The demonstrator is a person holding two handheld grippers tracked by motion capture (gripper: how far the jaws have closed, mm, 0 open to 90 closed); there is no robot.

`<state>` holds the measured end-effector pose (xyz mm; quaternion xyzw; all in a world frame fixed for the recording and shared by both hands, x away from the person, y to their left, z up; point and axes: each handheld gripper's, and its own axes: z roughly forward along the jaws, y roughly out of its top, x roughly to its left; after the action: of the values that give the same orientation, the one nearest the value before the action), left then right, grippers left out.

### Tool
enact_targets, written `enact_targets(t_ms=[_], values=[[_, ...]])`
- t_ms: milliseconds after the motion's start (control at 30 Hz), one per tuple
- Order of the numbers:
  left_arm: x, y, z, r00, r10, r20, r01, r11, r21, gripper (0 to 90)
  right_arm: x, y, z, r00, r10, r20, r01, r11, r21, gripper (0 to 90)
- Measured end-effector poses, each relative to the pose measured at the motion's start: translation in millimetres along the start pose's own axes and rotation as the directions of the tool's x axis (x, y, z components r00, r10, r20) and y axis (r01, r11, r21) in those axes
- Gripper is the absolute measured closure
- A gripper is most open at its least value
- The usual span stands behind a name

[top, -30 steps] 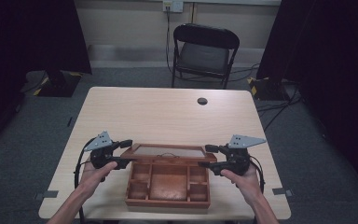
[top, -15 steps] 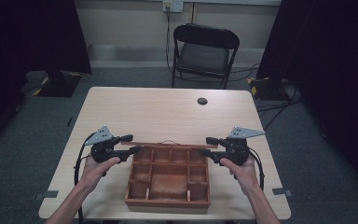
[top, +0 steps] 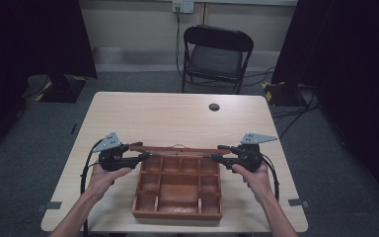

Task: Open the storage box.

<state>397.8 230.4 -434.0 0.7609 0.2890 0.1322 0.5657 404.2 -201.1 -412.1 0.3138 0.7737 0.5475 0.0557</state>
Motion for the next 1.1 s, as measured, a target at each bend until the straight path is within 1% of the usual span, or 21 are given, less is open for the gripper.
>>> enact_targets(t_ms=[33, 67, 100, 200, 300, 400, 467, 533, 567, 600, 633, 667, 767, 800, 867, 1000, 1100], values=[[0.3, 0.0, 0.1, 1.0000, 0.003, -0.003, -0.003, 1.0000, -0.001, 50.3, -0.5, 0.2, 0.2, 1.0000, 0.000, -0.002, 0.000, 1.0000, -0.003, 47.5], [1.7, 0.1, 0.0, 1.0000, 0.001, 0.001, -0.001, 1.0000, -0.002, 51.0, -0.7, 0.4, 0.5, 1.0000, 0.001, 0.001, -0.001, 1.0000, -0.008, 47.7], [2.4, -0.1, 0.5, 0.9999, -0.012, 0.005, 0.012, 0.9999, -0.008, 51.5, -0.9, 0.5, 0.7, 1.0000, 0.000, 0.003, 0.000, 0.9999, -0.012, 48.1], [6.2, 2.5, 2.0, 1.0000, -0.008, 0.005, 0.008, 1.0000, 0.000, 54.0, -3.0, 1.4, 0.9, 0.9999, 0.008, 0.007, -0.008, 0.9997, -0.024, 49.7], [9.3, 6.3, 3.2, 1.0000, 0.006, 0.007, -0.006, 0.9999, 0.015, 55.7, -6.1, 2.4, 1.6, 0.9998, 0.016, 0.012, -0.016, 0.9992, -0.038, 50.8], [12.1, 5.6, 4.3, 0.9999, -0.009, 0.010, 0.009, 0.9999, 0.006, 56.7, -9.1, 1.8, 3.4, 0.9996, 0.024, 0.014, -0.023, 0.9983, -0.054, 51.2], [13.3, 5.2, 5.0, 0.9998, -0.017, 0.012, 0.017, 0.9999, 0.000, 56.9, -10.5, 1.4, 5.2, 0.9995, 0.025, 0.018, -0.024, 0.9985, -0.050, 50.9], [14.9, 5.2, 6.0, 0.9998, -0.015, 0.012, 0.016, 0.9999, -0.002, 57.0, -12.1, 1.0, 6.8, 0.9995, 0.023, 0.020, -0.022, 0.9987, -0.045, 51.1], [15.1, 4.7, 6.7, 0.9997, -0.024, 0.011, 0.024, 0.9997, -0.005, 57.1, -13.1, 0.8, 7.3, 0.9995, 0.025, 0.020, -0.024, 0.9989, -0.041, 51.2], [16.0, 4.3, 7.3, 0.9998, -0.017, 0.011, 0.017, 0.9999, 0.003, 57.1, -14.2, 0.6, 8.4, 0.9994, 0.032, 0.017, -0.031, 0.9990, -0.034, 50.7], [16.1, 3.7, 8.5, 0.9997, -0.020, 0.013, 0.020, 0.9997, 0.011, 57.0, -15.1, 0.2, 9.6, 0.9994, 0.031, 0.013, -0.031, 0.9992, -0.026, 50.6], [16.3, 3.2, 9.3, 0.9998, -0.017, 0.014, 0.017, 0.9998, 0.013, 56.8, -15.9, -0.2, 10.9, 0.9994, 0.031, 0.015, -0.031, 0.9994, -0.014, 50.9], [17.9, 2.6, 10.9, 0.9995, -0.025, 0.020, 0.025, 0.9996, 0.012, 56.3, -17.9, -1.4, 14.0, 0.9994, 0.030, 0.015, -0.030, 0.9995, -0.001, 51.4], [18.2, 2.4, 11.5, 0.9993, -0.031, 0.020, 0.031, 0.9995, 0.010, 56.3, -18.2, -1.6, 14.8, 0.9993, 0.031, 0.019, -0.031, 0.9995, -0.003, 51.4], [19.4, 2.2, 13.1, 0.9994, -0.028, 0.019, 0.027, 0.9996, 0.012, 56.6, -19.4, -1.8, 16.0, 0.9992, 0.033, 0.022, -0.033, 0.9994, -0.006, 52.8], [22.8, -0.6, 18.9, 0.9996, -0.028, 0.010, 0.027, 0.9990, 0.034, 57.2, -21.8, -1.9, 17.6, 0.9990, 0.034, 0.029, -0.033, 0.9993, -0.017, 54.7], [25.1, -1.4, 20.8, 0.9994, -0.035, 0.001, 0.035, 0.9990, 0.027, 57.8, -23.6, -1.4, 18.9, 0.9989, 0.029, 0.036, -0.028, 0.9992, -0.029, 56.1]])
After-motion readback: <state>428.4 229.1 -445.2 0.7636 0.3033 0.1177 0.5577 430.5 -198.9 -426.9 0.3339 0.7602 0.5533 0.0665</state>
